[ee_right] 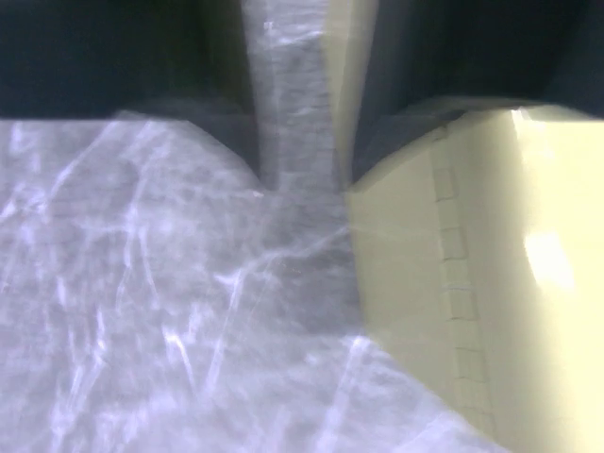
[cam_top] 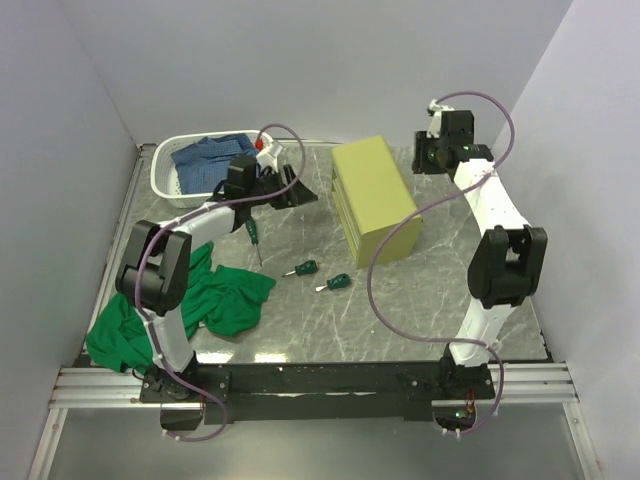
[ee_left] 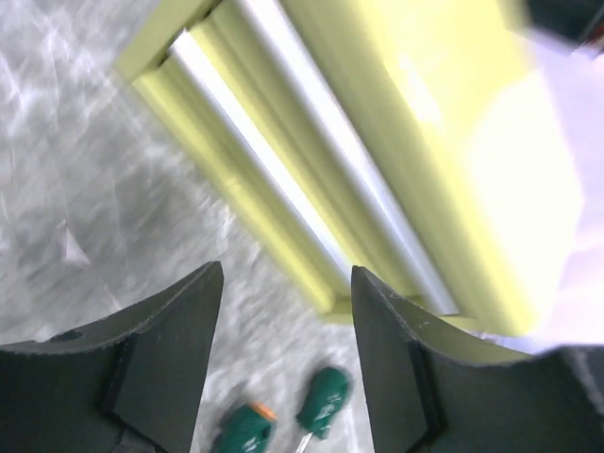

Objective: Sort the tools into containers

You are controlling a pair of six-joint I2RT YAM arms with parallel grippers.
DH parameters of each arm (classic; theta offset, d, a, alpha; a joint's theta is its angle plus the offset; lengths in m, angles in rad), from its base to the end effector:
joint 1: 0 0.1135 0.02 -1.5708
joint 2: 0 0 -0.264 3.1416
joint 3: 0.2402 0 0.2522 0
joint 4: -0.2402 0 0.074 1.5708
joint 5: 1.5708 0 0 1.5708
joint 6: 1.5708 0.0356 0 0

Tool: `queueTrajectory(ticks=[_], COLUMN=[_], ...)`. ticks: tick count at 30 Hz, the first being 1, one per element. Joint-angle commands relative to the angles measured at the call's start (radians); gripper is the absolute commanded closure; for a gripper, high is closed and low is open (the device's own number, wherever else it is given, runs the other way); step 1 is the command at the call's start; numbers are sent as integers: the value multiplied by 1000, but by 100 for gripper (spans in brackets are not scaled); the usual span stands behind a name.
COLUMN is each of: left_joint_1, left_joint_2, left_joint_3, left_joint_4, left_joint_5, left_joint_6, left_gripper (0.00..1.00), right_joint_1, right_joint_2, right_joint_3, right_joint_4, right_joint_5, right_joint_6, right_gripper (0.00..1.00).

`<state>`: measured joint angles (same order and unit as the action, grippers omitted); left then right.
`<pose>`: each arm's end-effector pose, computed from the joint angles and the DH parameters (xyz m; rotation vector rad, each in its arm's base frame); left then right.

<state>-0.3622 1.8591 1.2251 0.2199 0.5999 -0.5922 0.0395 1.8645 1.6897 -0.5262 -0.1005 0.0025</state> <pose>0.3881 -0.1685 0.2282 0.1778 2.1062 -1.1905 0.4312 0.0206 0.3121 -0.0950 2.2692 0.1363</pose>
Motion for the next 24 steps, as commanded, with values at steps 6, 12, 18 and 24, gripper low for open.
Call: queueTrajectory(ticks=[6,12,18,24], left_joint_1=[20,17,-12,-73], left_joint_2=[124,242,305,357], left_joint_3=[-43,65,91,145], left_joint_4=[565,559,658,644], left_joint_5=[241,238,221,210], left_joint_6=[-487,-586,-661,-667], left_gripper=[41,43,45,46], right_joint_1=[149,189,195,198], right_joint_2=[-160,-169,-156,-139], right_joint_3=[15,-42,-91,-114], right_joint_4=[-27,-40,-61,-58], right_joint_5=[-119,-139,-134,-119], right_joint_6=[-176,-150,-151,-154], right_gripper=[37,44,44,44])
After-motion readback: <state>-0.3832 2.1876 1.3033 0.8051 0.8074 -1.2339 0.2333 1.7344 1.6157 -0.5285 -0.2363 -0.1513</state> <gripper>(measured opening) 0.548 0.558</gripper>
